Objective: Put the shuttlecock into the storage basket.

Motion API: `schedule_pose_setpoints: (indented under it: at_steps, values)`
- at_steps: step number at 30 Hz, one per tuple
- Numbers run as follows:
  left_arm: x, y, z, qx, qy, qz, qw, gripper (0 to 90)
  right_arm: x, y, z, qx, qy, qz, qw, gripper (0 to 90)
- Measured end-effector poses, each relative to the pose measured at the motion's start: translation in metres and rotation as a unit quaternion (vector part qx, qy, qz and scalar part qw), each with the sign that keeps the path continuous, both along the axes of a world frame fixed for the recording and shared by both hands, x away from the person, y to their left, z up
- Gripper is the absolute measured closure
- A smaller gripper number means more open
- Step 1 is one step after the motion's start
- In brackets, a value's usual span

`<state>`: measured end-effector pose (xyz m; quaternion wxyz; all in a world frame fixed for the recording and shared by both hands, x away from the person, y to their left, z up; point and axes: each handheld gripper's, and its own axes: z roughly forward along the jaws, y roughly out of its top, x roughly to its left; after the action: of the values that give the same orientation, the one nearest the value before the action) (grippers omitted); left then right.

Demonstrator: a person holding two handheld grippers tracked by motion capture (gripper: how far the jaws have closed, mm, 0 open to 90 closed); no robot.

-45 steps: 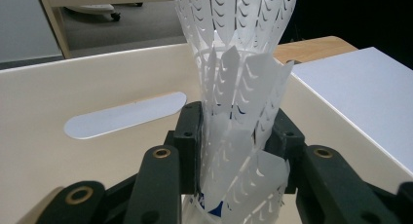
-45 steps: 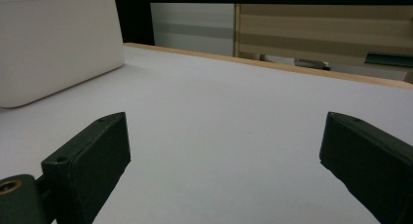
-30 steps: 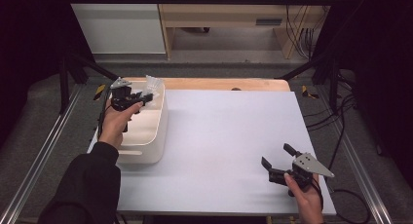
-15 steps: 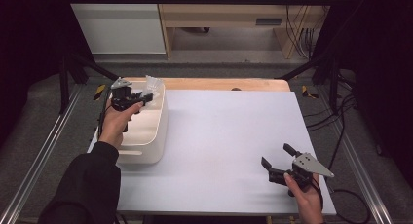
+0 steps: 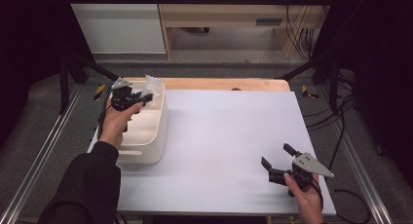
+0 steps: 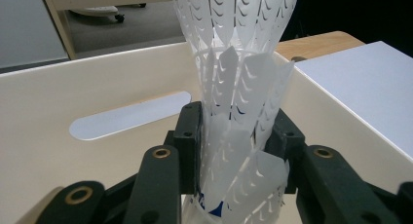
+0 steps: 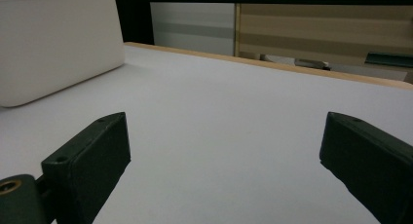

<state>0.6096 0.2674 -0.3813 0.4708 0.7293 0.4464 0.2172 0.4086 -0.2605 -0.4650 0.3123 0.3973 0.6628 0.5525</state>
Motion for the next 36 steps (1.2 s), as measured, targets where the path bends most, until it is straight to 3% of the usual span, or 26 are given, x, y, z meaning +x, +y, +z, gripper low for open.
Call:
schedule_pose_setpoints:
  at_steps: [36]
  values:
    - [0.0013,-0.0033,-0.0024,0.012,0.0,-0.005,0.9999,62.8,0.0003,0.0002,-0.0002,-0.001,0.001,0.002,1.0,4.6]
